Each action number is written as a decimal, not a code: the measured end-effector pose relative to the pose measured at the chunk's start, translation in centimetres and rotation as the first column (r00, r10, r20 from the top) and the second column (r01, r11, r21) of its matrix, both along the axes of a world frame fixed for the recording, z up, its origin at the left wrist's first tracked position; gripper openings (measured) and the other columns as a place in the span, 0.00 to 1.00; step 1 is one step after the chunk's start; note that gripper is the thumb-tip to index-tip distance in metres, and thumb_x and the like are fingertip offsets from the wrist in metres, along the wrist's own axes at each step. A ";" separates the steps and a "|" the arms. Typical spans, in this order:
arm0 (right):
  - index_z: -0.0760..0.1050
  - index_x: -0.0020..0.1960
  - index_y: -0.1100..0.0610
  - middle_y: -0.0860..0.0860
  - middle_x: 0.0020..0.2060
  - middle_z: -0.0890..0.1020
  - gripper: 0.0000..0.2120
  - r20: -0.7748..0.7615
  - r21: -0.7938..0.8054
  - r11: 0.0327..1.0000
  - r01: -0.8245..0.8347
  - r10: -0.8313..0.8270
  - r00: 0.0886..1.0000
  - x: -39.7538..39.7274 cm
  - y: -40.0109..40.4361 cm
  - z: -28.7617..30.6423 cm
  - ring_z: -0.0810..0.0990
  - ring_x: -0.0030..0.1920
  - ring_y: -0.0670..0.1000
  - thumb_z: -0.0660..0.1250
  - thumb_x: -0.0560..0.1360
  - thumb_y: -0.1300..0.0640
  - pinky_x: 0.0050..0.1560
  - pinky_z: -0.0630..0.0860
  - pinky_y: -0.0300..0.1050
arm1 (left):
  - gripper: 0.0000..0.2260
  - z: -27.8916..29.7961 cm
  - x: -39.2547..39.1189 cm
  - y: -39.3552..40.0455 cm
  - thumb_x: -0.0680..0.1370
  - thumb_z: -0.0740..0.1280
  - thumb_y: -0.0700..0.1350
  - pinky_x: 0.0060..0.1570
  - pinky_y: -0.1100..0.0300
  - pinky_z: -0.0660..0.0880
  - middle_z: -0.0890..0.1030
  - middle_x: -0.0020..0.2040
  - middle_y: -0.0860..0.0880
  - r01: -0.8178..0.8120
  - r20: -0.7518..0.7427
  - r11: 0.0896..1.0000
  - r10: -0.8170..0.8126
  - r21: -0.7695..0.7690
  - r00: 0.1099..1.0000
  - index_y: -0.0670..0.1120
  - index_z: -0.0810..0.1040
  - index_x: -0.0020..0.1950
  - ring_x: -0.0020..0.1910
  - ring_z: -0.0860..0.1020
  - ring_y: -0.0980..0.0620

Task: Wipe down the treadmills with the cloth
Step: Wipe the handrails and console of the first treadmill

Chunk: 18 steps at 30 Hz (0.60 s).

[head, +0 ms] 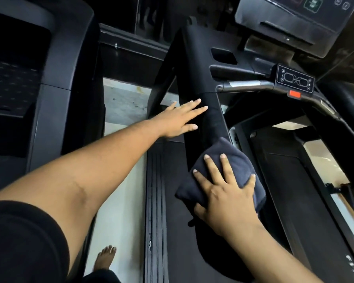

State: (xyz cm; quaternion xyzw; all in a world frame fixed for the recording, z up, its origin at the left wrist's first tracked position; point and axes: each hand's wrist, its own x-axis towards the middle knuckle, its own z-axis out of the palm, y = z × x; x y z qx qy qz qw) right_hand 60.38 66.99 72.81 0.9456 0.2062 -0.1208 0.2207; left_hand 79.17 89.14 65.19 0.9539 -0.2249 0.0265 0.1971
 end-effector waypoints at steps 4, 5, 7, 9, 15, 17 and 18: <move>0.46 0.81 0.35 0.42 0.82 0.35 0.43 0.015 0.175 0.981 0.081 -0.085 0.996 8.9 3.7 0.6 0.31 0.80 0.57 0.65 0.74 0.33 0.64 0.61 0.84 | 0.29 1.4 2.3 0.1 0.85 0.57 0.57 0.79 0.40 0.46 0.46 0.84 0.52 -0.010 -0.019 0.999 0.010 -0.034 1.000 0.58 0.48 0.83 0.83 0.48 0.50; 0.47 0.81 0.35 0.42 0.81 0.35 0.43 -0.002 0.206 0.973 0.102 -0.103 0.995 10.6 4.0 0.7 0.31 0.81 0.56 0.66 0.73 0.33 0.63 0.66 0.81 | 0.28 1.5 2.8 0.2 0.85 0.57 0.57 0.79 0.40 0.47 0.47 0.84 0.53 -0.008 -0.035 0.999 0.006 -0.035 0.999 0.58 0.49 0.83 0.83 0.48 0.51; 0.47 0.81 0.35 0.42 0.82 0.36 0.43 0.006 0.212 0.974 0.082 -0.085 0.996 10.9 3.4 0.4 0.32 0.81 0.57 0.65 0.73 0.34 0.61 0.71 0.74 | 0.28 1.5 3.3 0.5 0.85 0.56 0.57 0.79 0.41 0.46 0.47 0.84 0.54 0.008 -0.049 1.000 -0.008 -0.018 0.999 0.58 0.50 0.83 0.83 0.48 0.51; 0.48 0.82 0.38 0.45 0.82 0.37 0.40 0.054 0.134 0.990 0.038 -0.045 0.997 7.2 2.2 -0.1 0.34 0.81 0.57 0.61 0.74 0.35 0.61 0.71 0.71 | 0.28 1.4 3.9 1.0 0.85 0.56 0.57 0.79 0.41 0.45 0.46 0.84 0.54 0.056 -0.039 0.998 -0.055 0.012 0.998 0.59 0.49 0.83 0.83 0.47 0.52; 0.52 0.82 0.41 0.49 0.83 0.38 0.37 0.087 -0.084 0.994 -0.076 0.083 0.993 9.2 4.3 -0.9 0.30 0.80 0.60 0.58 0.77 0.32 0.61 0.42 0.90 | 0.32 0.6 6.0 2.2 0.83 0.58 0.60 0.79 0.41 0.46 0.43 0.84 0.54 0.046 -0.005 0.998 -0.046 -0.030 0.999 0.59 0.46 0.83 0.83 0.47 0.52; 0.56 0.82 0.45 0.53 0.83 0.42 0.33 0.070 -0.300 0.940 -0.164 0.193 0.979 12.2 7.8 -2.4 0.31 0.80 0.63 0.54 0.81 0.34 0.55 0.37 0.93 | 0.33 -0.4 6.5 2.3 0.84 0.61 0.54 0.79 0.41 0.48 0.44 0.84 0.53 -0.005 -0.025 0.997 0.003 -0.077 1.000 0.58 0.46 0.83 0.82 0.48 0.52; 0.56 0.83 0.47 0.54 0.83 0.43 0.33 0.046 -0.392 0.902 -0.183 0.218 0.975 13.3 9.1 -3.1 0.31 0.80 0.63 0.52 0.81 0.34 0.54 0.38 0.93 | 0.33 -0.9 6.7 2.5 0.83 0.62 0.48 0.79 0.41 0.48 0.44 0.84 0.53 -0.031 -0.033 0.996 0.028 -0.089 0.999 0.59 0.46 0.83 0.82 0.49 0.52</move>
